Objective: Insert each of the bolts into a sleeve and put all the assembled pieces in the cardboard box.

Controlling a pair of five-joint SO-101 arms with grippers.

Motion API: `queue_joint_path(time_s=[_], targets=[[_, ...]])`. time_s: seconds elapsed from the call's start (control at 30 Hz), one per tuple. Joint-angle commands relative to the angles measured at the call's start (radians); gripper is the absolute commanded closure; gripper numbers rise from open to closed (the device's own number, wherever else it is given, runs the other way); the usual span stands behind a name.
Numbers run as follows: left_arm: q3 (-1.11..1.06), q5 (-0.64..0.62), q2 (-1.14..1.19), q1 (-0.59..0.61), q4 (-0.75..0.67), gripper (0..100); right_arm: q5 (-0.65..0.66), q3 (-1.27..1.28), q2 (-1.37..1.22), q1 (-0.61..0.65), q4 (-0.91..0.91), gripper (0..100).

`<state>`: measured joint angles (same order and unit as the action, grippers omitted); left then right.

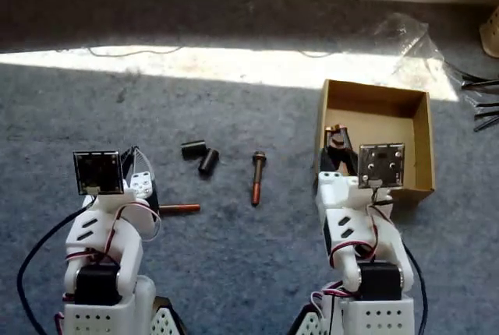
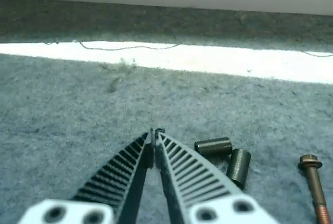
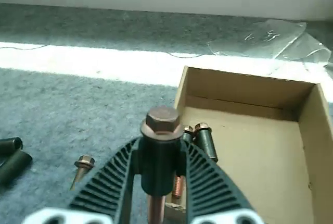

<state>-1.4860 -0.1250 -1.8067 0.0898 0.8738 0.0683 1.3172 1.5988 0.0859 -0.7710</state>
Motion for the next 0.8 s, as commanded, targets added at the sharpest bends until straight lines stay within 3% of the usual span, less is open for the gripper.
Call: queue_joint_path(time_s=[0.0, 0.4, 0.77], targets=[[-0.027, 0.005, -0.007, -0.019, 0.003, 97, 0.095, -0.168, 0.002, -0.035, -0.048, 99.1], [-0.070, 0.005, -0.005, -0.019, 0.002, 97, 0.155, -0.246, -0.035, -0.127, -0.085, 99.1], [-0.071, 0.005, -0.005, -0.019, -0.015, 97, 0.157, -0.481, -0.562, -0.134, -0.082, 99.1]])
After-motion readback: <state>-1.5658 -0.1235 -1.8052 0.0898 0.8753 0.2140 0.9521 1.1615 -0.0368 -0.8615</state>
